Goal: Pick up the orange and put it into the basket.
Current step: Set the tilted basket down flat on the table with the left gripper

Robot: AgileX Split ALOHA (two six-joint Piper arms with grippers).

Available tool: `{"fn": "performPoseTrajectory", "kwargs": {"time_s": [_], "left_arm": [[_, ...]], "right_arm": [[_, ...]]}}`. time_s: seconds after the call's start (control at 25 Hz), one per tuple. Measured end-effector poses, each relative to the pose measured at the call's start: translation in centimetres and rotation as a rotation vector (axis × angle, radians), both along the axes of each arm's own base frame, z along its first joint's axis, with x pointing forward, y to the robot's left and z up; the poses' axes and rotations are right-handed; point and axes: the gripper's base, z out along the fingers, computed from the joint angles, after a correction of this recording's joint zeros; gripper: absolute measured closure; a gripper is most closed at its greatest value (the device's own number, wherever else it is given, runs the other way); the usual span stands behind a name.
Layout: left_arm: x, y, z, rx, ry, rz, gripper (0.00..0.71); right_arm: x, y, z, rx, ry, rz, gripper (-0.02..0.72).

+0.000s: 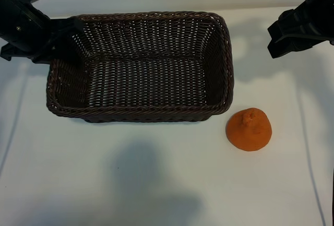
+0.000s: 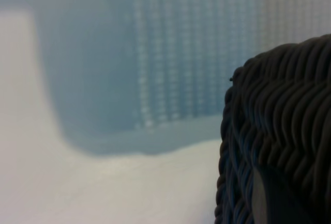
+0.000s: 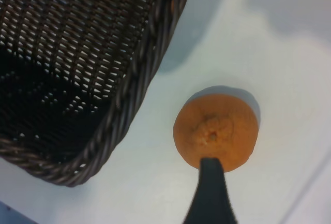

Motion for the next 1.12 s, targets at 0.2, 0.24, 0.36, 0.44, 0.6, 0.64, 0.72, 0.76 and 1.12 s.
{"fn": "performPoseTrajectory", "kwargs": {"time_s": [0.2,0.24,0.36,0.44,0.6,0.64,0.72,0.76,1.12], "left_arm": [[0.9,-0.3,-2.2,-0.028,0.054,0.01,0.554],[1.1,-0.3,-2.6,-0.033,0.059,0.009,0.554],[1.6,-0.5,-3.7,-0.047,0.074,0.017,0.554],[1.8,-0.7,-4.3,-0.047,0.076,0.018,0.554],[2.2,-1.5,-5.3,-0.039,0.068,0.01,0.554],[2.3,-1.7,-5.5,-0.036,0.064,0.004,0.554],[2.4,-2.1,-5.7,-0.031,0.054,0.001,0.554],[2.5,-2.2,-5.8,-0.029,0.047,0.0,0.554],[2.7,-2.4,-5.8,-0.024,0.02,0.007,0.554]], "right_arm": [[0.0,0.0,0.0,0.0,0.0,0.0,0.179],[0.0,0.0,0.0,0.0,0.0,0.0,0.179],[0.0,0.0,0.0,0.0,0.0,0.0,0.179],[0.0,0.0,0.0,0.0,0.0,0.0,0.179],[0.0,0.0,0.0,0.0,0.0,0.0,0.179],[0.0,0.0,0.0,0.0,0.0,0.0,0.179],[0.0,0.0,0.0,0.0,0.0,0.0,0.179],[0.0,0.0,0.0,0.0,0.0,0.0,0.179],[0.0,0.0,0.0,0.0,0.0,0.001,0.179]]}}
